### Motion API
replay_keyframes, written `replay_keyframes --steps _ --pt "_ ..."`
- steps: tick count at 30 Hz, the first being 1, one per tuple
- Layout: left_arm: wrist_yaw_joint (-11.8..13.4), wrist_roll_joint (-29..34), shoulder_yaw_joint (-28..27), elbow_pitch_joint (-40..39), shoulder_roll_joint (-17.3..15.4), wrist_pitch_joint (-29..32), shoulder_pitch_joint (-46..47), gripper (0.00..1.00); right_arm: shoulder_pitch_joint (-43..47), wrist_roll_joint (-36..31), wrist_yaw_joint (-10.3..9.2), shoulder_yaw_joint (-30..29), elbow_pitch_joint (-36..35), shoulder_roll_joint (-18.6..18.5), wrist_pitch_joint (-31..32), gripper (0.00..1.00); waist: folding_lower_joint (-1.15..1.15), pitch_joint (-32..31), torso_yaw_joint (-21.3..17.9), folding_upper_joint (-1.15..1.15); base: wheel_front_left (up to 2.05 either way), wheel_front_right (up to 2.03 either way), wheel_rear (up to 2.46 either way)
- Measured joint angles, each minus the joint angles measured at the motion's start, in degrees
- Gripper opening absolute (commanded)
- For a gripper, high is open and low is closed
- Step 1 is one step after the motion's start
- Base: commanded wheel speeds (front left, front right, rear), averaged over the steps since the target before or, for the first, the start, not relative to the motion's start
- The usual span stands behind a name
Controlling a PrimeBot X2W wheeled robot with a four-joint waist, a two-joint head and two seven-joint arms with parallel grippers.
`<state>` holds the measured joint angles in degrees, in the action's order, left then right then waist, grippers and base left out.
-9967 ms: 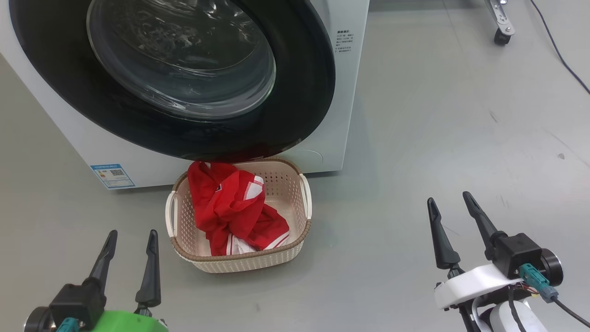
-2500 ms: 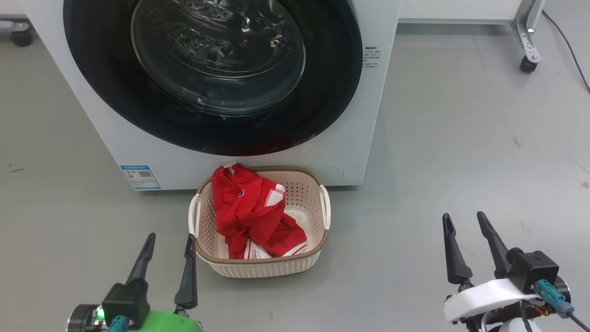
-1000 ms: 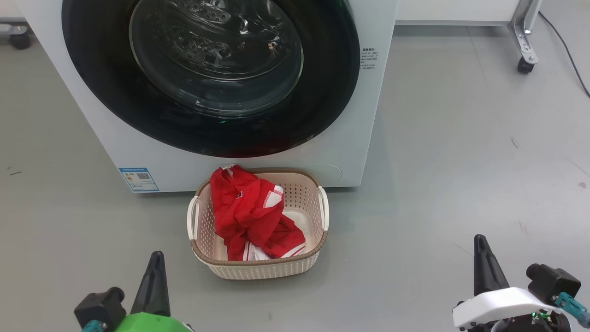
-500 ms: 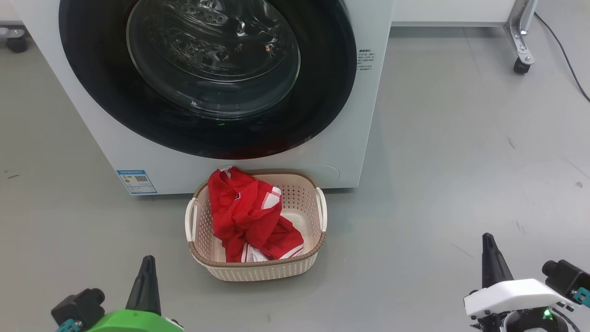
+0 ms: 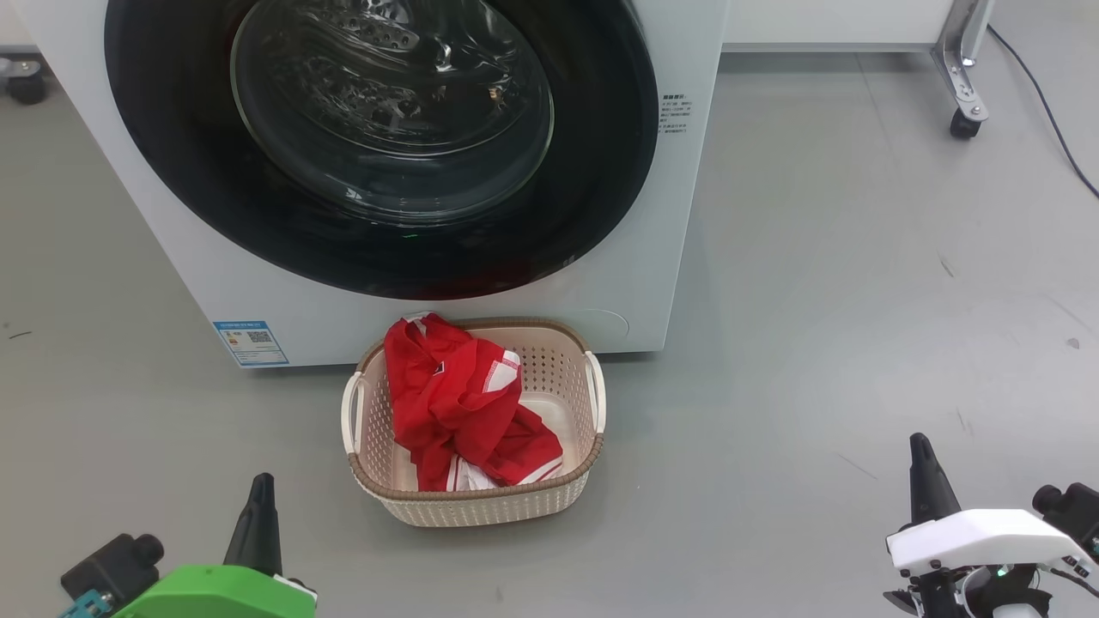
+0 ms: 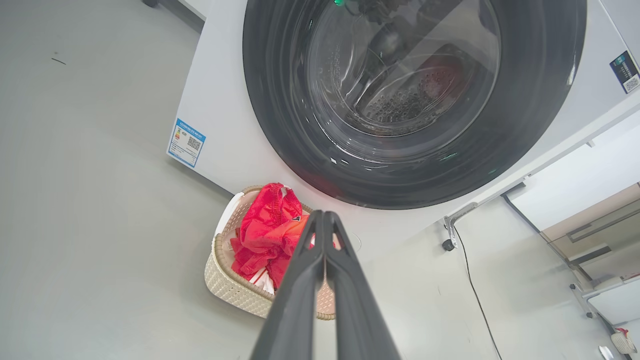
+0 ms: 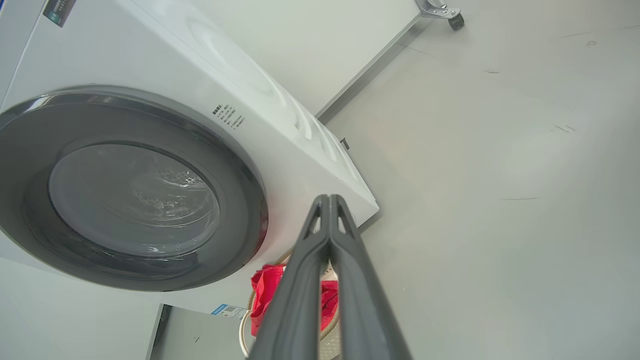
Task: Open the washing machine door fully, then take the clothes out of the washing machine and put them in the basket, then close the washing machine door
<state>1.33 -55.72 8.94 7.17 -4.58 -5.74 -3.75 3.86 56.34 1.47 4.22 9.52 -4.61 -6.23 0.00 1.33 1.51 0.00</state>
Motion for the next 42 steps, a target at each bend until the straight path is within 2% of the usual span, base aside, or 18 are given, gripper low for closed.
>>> replay_keyframes --steps 42 --pt "-5.8 -31.2 -6.0 5.4 -0.5 5.8 4.3 0.00 -5.0 29.9 4.01 -6.0 4.3 0.0 7.2 0.00 0.00 -0.9 -1.2 0.00 0.00 0.00 0.00"
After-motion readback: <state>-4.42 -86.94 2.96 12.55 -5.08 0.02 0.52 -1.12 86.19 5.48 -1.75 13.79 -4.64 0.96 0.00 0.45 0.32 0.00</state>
